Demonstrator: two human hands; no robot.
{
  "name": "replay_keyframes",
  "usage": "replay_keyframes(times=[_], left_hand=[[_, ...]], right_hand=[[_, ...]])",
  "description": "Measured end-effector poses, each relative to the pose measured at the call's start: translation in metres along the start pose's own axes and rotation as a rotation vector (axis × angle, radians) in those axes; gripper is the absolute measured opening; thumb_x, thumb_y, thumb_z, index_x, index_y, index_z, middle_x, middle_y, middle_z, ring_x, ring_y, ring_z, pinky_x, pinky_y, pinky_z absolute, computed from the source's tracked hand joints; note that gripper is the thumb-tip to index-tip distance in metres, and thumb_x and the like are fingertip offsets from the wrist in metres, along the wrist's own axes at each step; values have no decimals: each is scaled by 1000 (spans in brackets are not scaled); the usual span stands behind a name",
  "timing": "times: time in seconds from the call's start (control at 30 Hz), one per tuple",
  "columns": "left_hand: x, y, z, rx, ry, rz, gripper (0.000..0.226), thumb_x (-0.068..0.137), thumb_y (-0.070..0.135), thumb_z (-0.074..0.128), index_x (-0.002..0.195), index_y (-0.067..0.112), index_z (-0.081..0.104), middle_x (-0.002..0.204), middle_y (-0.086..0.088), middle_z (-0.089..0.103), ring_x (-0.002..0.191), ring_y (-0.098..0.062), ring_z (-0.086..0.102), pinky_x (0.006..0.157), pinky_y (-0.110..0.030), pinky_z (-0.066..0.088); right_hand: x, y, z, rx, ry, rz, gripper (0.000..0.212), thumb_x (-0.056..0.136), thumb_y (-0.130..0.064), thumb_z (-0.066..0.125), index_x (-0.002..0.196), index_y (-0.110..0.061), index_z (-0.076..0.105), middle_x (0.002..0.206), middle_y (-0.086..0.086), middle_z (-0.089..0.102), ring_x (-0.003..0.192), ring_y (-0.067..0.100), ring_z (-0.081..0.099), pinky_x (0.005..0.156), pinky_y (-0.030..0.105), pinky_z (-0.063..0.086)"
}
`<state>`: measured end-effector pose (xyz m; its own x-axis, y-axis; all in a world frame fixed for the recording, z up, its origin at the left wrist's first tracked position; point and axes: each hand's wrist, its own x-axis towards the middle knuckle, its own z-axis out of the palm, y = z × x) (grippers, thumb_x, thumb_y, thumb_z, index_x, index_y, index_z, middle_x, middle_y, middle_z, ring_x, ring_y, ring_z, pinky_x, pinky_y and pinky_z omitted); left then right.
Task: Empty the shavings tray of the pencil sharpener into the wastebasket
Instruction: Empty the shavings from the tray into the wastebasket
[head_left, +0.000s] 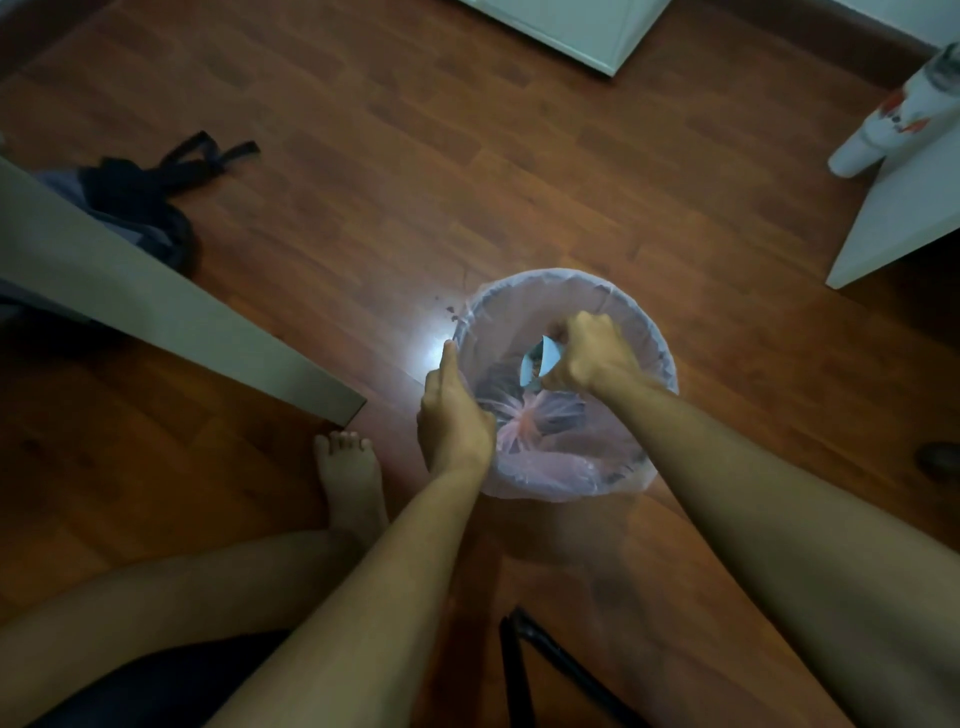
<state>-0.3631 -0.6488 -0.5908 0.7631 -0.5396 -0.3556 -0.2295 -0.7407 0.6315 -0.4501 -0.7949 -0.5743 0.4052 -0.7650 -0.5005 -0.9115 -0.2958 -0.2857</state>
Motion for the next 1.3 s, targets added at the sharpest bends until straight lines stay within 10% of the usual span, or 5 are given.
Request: replay_keyframes(times=[1.3], left_hand=[[-1, -2, 0, -1, 4, 33, 86, 79, -3, 64, 147, 31, 25, 139, -2, 46, 116, -24, 54, 90, -31, 47]], right_hand=[[4, -8, 16, 113, 67, 8, 68, 60, -28, 91, 119, -2, 72, 122, 18, 68, 113, 29, 64, 96, 37, 54]])
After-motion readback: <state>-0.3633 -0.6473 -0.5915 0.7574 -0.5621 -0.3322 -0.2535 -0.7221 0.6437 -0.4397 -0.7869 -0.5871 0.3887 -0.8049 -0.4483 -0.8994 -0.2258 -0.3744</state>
